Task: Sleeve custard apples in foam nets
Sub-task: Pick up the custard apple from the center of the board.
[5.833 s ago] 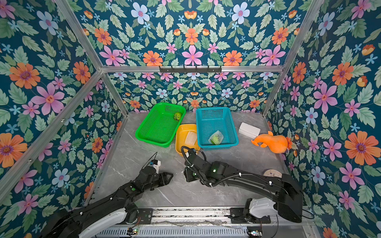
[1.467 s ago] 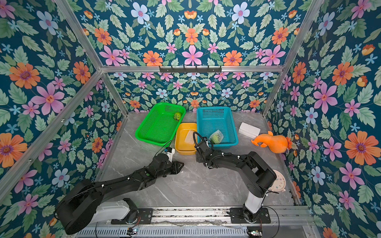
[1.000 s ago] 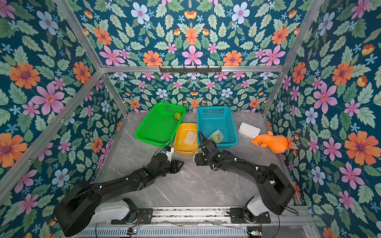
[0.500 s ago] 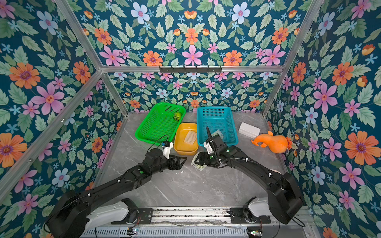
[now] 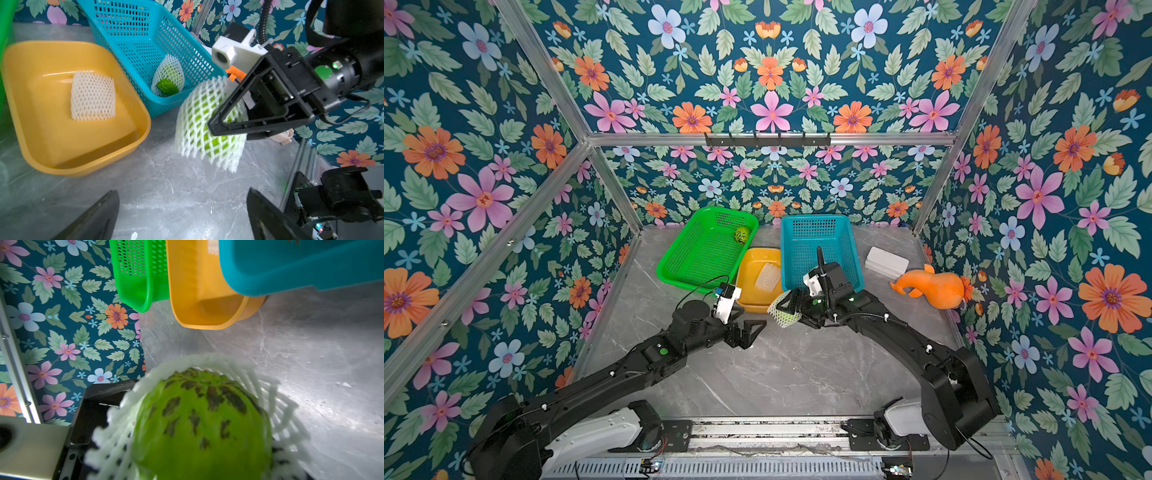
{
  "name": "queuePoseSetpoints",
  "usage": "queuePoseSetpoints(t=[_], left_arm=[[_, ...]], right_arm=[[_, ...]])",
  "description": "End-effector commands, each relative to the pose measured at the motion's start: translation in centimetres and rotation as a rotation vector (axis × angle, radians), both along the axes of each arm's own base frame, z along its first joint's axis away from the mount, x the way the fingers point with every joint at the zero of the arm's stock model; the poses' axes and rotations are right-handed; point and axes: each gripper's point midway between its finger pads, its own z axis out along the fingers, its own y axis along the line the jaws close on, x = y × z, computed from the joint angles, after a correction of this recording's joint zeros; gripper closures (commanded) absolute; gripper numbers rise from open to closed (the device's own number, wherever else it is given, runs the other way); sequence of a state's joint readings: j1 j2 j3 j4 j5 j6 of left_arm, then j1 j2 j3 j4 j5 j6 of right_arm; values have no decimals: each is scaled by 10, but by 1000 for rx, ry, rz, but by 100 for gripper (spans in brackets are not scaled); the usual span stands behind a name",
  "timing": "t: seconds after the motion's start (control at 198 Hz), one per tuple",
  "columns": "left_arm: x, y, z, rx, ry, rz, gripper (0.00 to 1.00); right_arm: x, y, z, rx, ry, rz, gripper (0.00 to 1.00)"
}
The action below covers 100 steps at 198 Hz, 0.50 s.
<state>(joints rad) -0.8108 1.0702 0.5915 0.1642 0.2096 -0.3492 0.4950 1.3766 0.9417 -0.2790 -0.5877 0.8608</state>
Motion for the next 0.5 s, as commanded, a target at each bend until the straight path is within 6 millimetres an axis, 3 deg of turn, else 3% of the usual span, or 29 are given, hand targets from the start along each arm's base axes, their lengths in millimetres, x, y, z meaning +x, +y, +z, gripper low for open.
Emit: queuePoseSetpoints(t=[0.0, 0.268, 0.5], left_arm=[[4, -11, 6, 28, -73, -42, 0], [15, -40, 16, 47, -99, -126, 0], [15, -66, 6, 43, -33, -213, 0]], right_arm=[[2, 8, 11, 60, -2, 11, 32], [2, 10, 10, 87, -1, 4, 32], [2, 12, 10, 101, -9, 7, 32]])
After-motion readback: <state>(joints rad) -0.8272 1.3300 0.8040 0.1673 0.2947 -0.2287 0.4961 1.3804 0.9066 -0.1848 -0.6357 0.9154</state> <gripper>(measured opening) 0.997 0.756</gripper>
